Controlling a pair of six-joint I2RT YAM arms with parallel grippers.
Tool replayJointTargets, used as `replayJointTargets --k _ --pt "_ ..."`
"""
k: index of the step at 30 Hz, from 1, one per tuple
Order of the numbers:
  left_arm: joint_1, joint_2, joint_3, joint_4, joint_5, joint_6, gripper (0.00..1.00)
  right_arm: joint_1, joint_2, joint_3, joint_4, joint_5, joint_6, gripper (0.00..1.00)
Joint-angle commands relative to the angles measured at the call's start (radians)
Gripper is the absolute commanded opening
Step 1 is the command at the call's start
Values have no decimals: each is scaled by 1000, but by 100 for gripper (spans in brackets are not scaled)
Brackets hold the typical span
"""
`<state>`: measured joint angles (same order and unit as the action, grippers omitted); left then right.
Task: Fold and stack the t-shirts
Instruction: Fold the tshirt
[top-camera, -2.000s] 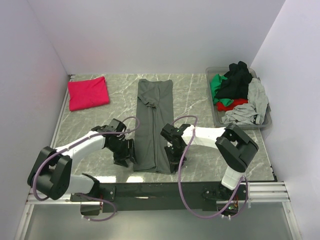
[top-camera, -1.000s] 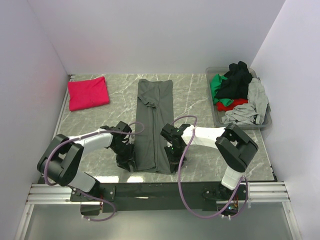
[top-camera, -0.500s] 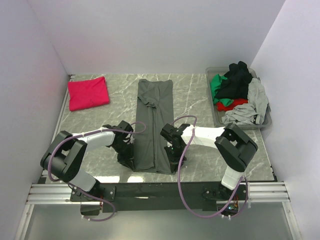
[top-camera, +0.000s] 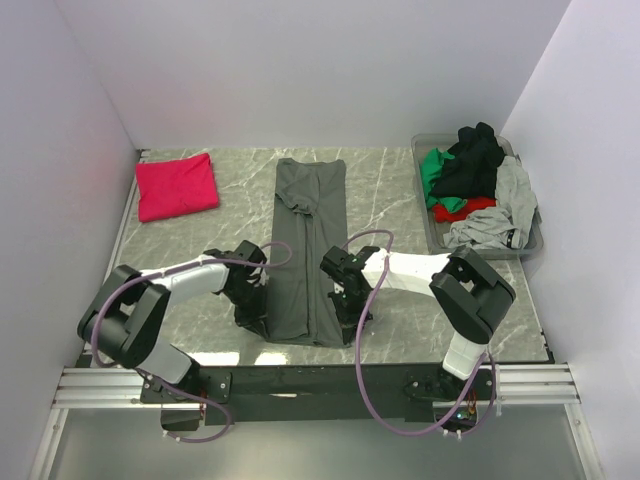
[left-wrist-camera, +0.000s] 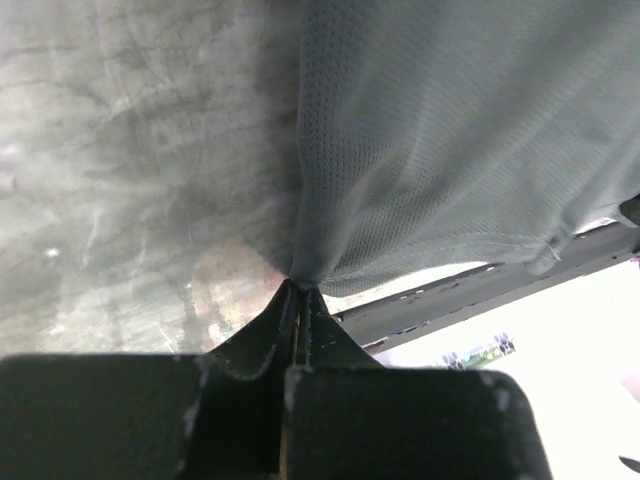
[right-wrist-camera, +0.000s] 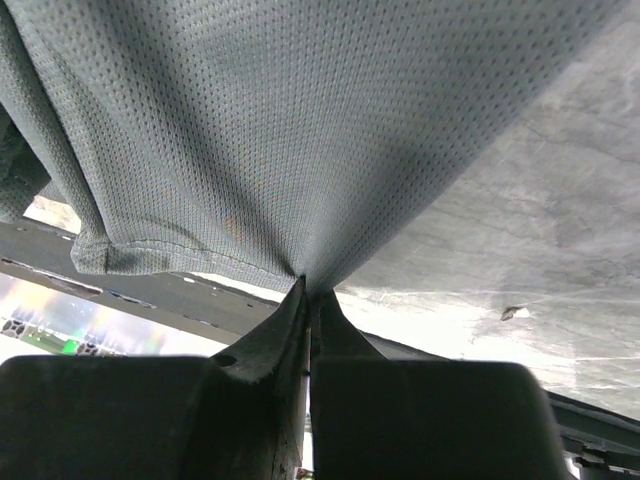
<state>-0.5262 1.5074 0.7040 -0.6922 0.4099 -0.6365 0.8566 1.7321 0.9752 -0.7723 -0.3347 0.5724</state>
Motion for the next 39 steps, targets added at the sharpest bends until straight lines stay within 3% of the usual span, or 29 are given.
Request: replayJointTargets --k 1,8,20,39 --pt "-5 -85 34 5 -37 5 0 -1 -32 40 -42 20 -8 0" --pt "-5 -199 87 -23 -71 6 0 -2 -88 60 -108 28 12 0" --pt "-5 -191 259 -131 -109 18 0 -7 -143 215 -237 76 34 0" --pt "-9 -512 94 -292 15 -92 0 45 -322 69 -269 -23 112 0"
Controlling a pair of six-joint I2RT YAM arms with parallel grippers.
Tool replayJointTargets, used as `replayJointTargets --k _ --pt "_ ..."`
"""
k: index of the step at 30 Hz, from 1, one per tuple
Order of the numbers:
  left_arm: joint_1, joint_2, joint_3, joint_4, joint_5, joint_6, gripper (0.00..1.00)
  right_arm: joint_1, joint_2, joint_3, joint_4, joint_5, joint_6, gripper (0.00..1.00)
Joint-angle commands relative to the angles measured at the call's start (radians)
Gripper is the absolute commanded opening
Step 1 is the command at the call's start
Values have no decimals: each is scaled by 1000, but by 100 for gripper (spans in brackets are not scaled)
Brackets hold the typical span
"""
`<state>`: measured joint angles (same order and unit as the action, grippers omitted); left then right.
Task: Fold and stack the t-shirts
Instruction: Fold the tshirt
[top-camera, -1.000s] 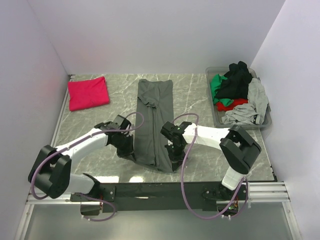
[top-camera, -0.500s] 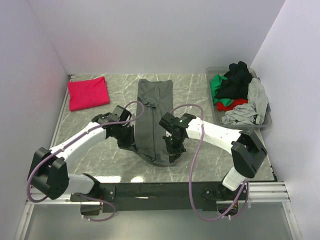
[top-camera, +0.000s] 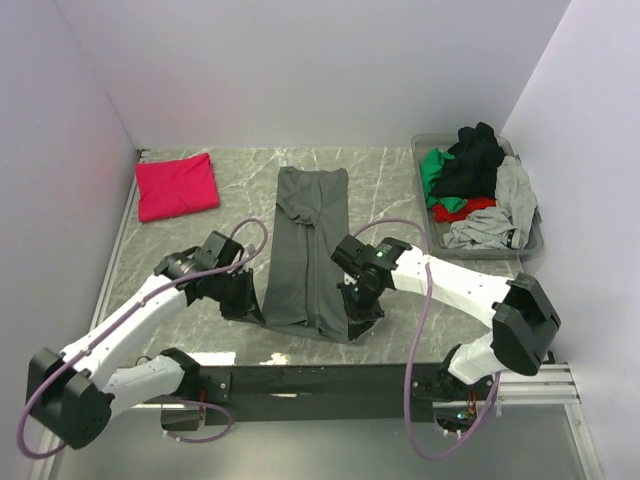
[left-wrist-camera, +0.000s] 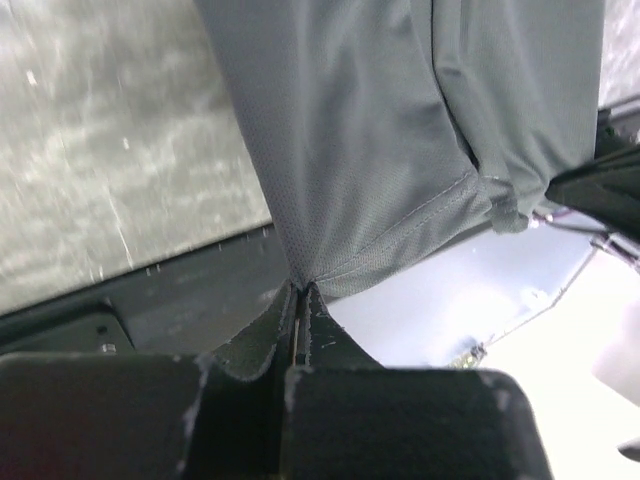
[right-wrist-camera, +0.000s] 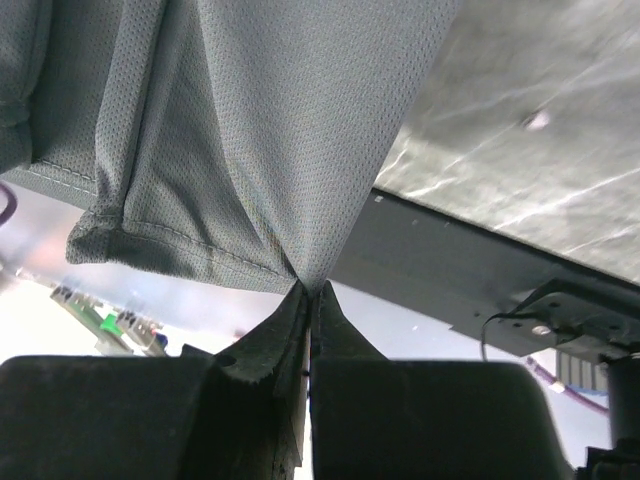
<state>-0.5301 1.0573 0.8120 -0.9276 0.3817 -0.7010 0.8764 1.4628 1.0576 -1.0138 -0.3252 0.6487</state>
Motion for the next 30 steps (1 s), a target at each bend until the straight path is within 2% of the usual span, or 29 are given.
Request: replayJointTargets --k 1,8,11,20,26,30 --pt "-5 -72 -14 -69 51 -26 0 35 -61 -15 -32 -34 42 0" --pt "-11 -164 -5 -120 111 -75 0 108 -102 -22 -43 -55 118 0" --pt "-11 -178 24 -111 92 -89 0 116 -114 11 -51 -20 152 0" --pt "-10 -5 173 -77 2 -37 0 72 -59 220 -138 178 157 0" --pt "15 110 285 -28 -53 11 0 -43 -24 287 -131 193 74 0" --pt "80 214 361 12 -61 63 0 -97 60 363 -128 196 3 0"
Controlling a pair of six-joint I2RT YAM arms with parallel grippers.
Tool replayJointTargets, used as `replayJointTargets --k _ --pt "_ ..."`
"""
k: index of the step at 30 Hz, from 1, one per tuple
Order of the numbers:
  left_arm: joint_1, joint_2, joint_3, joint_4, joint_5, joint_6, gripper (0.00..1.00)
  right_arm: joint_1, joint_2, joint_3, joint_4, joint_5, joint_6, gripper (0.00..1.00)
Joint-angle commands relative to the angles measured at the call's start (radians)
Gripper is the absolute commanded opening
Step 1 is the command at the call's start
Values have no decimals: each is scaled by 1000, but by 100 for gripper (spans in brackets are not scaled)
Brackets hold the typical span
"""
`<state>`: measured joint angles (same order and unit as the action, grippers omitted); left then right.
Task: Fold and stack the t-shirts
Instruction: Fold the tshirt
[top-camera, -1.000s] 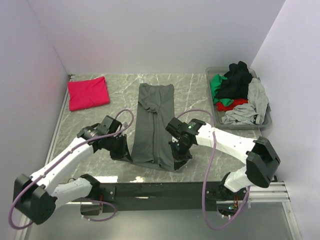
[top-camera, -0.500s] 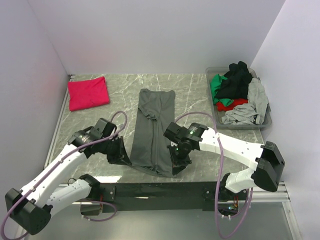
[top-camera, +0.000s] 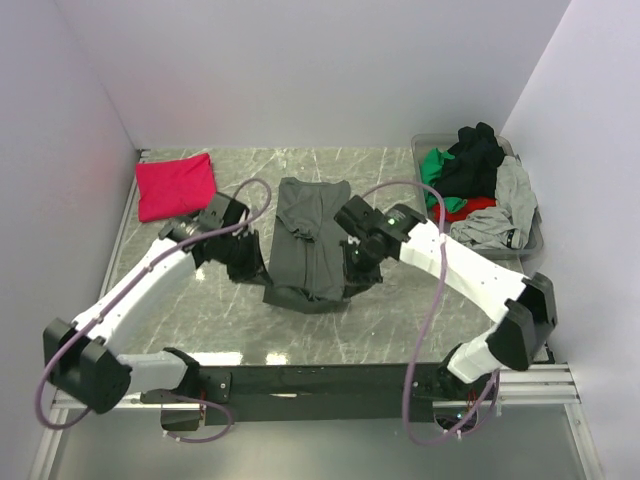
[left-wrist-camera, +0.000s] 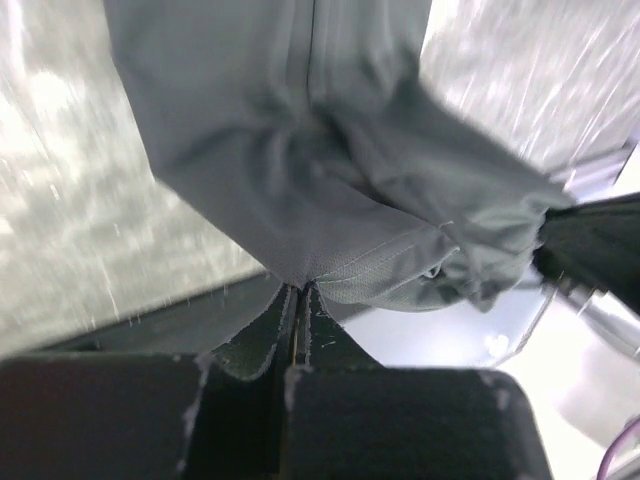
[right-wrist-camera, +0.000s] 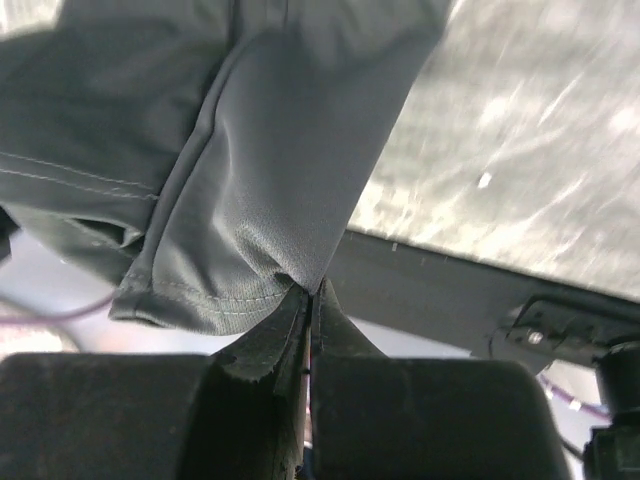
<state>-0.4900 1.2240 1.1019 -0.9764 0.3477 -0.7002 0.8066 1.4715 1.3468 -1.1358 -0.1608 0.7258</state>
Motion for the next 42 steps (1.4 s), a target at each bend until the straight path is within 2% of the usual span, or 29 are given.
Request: replayJointTargets --k 1,11,18,28,37,38,39,40,41,42 --pt "69 64 91 89 -15 67 0 -43 68 89 -5 35 -87 0" --pt "162 275 144 254 69 125 0 -144 302 268 56 58 -209 0" --pt "174 443 268 283 76 160 0 -217 479 436 45 50 -270 0" --pt "229 561 351 343 100 151 0 -310 621 598 19 24 -333 0" --pt "261 735 444 435 146 137 1 -362 794 756 30 -26 -373 2" --pt "263 761 453 439 139 136 3 -369 818 768 31 -37 -374 8" --pt "269 773 472 439 116 131 16 -382 829 781 40 -61 -376 16" --pt "272 782 480 441 108 122 26 -389 839 805 48 -74 -374 33" --pt "280 795 490 443 97 114 44 -402 851 816 63 -101 -373 38" --pt "284 796 495 443 76 101 50 -409 854 825 70 -115 -371 41"
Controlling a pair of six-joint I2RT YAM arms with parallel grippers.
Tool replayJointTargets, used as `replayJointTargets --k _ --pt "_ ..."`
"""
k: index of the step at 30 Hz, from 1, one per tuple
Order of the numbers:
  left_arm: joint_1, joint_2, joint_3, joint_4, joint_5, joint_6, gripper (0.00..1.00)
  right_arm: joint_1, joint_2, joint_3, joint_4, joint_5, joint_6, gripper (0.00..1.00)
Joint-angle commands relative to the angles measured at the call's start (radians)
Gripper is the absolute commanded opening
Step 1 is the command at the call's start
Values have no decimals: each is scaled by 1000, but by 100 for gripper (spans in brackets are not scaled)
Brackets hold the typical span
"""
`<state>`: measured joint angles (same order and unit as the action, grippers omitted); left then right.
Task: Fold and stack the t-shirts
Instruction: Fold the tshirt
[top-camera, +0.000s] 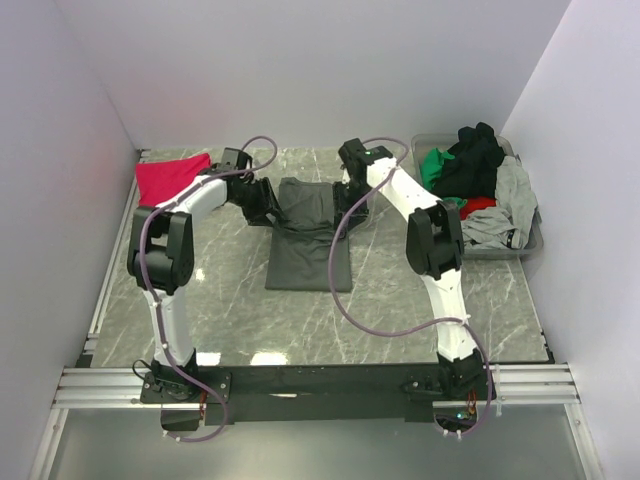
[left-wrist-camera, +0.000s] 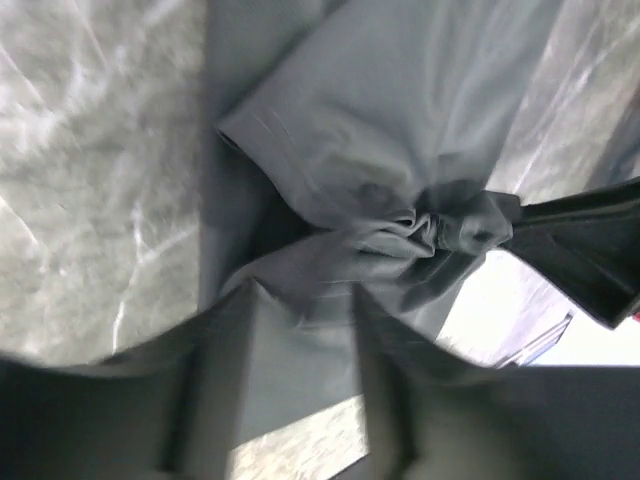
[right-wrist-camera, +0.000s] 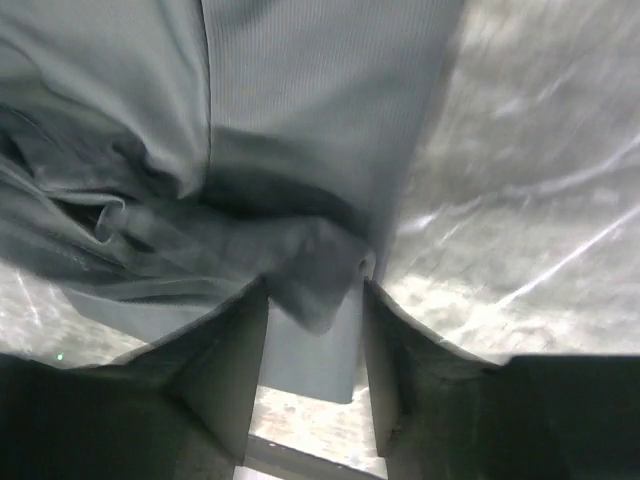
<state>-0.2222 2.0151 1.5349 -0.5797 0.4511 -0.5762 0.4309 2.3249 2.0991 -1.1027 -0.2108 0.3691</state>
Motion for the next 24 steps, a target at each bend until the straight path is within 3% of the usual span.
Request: replayJointTargets --k 1,3,9,12,24 --pt "20 5 65 46 -37 -28 55 -40 -1 96 43 -81 -10 52" --pt "21 -10 70 41 -75 -25 66 -50 -13 113 50 -84 -6 56" --pt "14 -177 -69 99 -193 2 73 -49 -160 12 119 -22 1 59" --pt "-8 -255 -171 136 -167 25 73 -38 -239 -141 175 -44 20 59" --pt "-62 -380 -453 48 -193 35 64 75 -387 -494 233 -67 40 52"
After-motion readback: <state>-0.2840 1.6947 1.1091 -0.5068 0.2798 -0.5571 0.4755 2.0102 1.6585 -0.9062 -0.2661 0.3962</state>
